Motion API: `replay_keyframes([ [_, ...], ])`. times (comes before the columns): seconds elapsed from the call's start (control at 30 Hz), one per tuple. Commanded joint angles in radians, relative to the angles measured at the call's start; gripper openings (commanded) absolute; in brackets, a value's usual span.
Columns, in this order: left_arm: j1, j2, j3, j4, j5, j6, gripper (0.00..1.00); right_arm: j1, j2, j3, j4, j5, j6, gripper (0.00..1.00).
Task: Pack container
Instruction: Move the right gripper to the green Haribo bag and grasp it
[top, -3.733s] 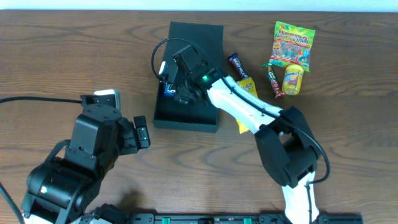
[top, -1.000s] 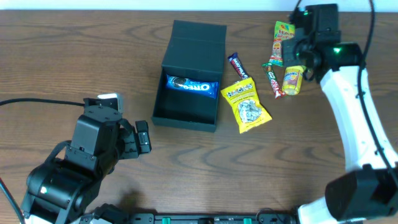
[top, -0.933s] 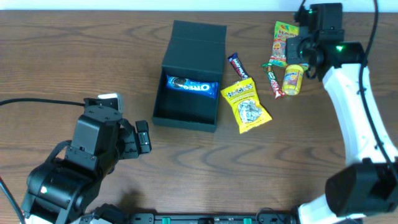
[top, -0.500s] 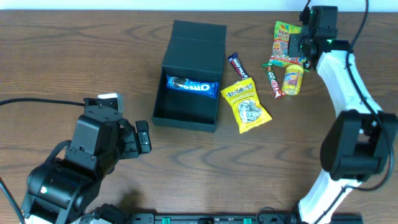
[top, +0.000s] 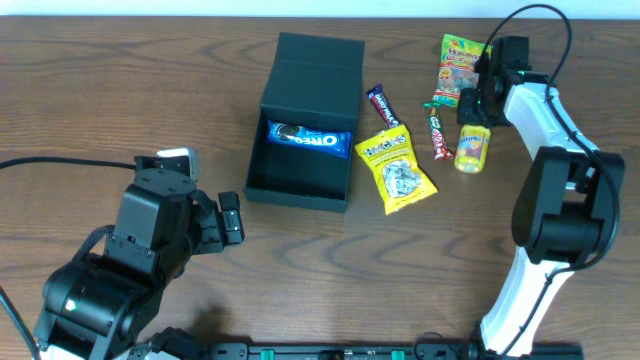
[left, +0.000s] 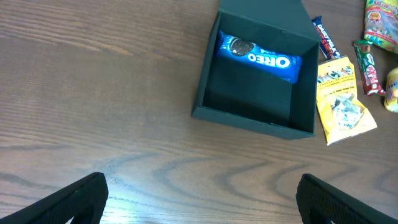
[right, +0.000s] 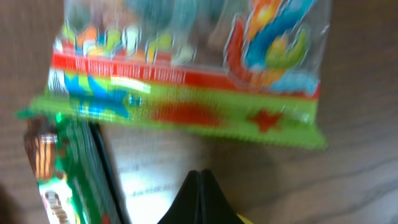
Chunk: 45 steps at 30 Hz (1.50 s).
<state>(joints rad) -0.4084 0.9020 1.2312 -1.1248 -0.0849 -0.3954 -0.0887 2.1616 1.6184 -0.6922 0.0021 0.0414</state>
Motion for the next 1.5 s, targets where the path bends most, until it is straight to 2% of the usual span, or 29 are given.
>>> replay_keyframes([
  [0.0, 0.004, -0.002, 0.000, -0.001, -0.003, 0.000, 0.98, -0.002, 0.009, 0.001, -0.034, -0.018, -0.014, 0.01],
  [0.17, 0.004, -0.002, 0.000, 0.000, -0.003, 0.000, 0.98, -0.002, -0.014, 0.027, -0.005, -0.029, -0.014, 0.01],
  [0.2, 0.004, -0.002, 0.000, 0.001, -0.004, 0.000, 0.98, -0.002, -0.018, 0.037, 0.011, -0.042, -0.013, 0.07],
  [0.23, 0.004, -0.002, 0.000, 0.003, -0.003, 0.000, 0.98, -0.002, -0.018, 0.046, 0.025, -0.056, -0.014, 0.28],
  [0.27, 0.004, -0.002, 0.000, 0.007, -0.004, 0.000, 0.98, -0.002, -0.018, 0.051, 0.042, -0.077, -0.018, 0.53],
  [0.3, 0.004, -0.002, 0.000, 0.011, -0.003, 0.000, 0.98, 0.000, -0.018, 0.051, 0.059, -0.101, -0.018, 0.69],
  [0.4, 0.004, -0.002, 0.000, 0.021, -0.003, 0.000, 0.97, 0.000, -0.016, 0.050, 0.114, -0.140, 0.017, 0.90],
  [0.47, 0.004, -0.002, 0.000, 0.020, -0.003, 0.000, 0.97, -0.006, -0.016, 0.050, 0.154, -0.134, 0.097, 0.99],
  [0.6, 0.004, -0.002, 0.000, 0.014, -0.003, 0.004, 0.97, -0.039, -0.016, 0.050, 0.219, -0.158, 0.228, 0.99],
  [0.77, 0.004, -0.002, 0.000, 0.013, -0.003, 0.004, 0.97, -0.061, -0.011, 0.050, 0.293, -0.156, 0.234, 0.99],
  [1.03, 0.004, -0.002, 0.000, 0.014, -0.002, 0.008, 0.97, -0.009, 0.062, 0.051, 0.397, -0.089, 0.235, 0.99],
  [1.47, 0.004, -0.002, 0.000, 0.014, -0.003, 0.016, 0.96, 0.050, 0.211, 0.109, 0.358, 0.074, 0.258, 0.98],
])
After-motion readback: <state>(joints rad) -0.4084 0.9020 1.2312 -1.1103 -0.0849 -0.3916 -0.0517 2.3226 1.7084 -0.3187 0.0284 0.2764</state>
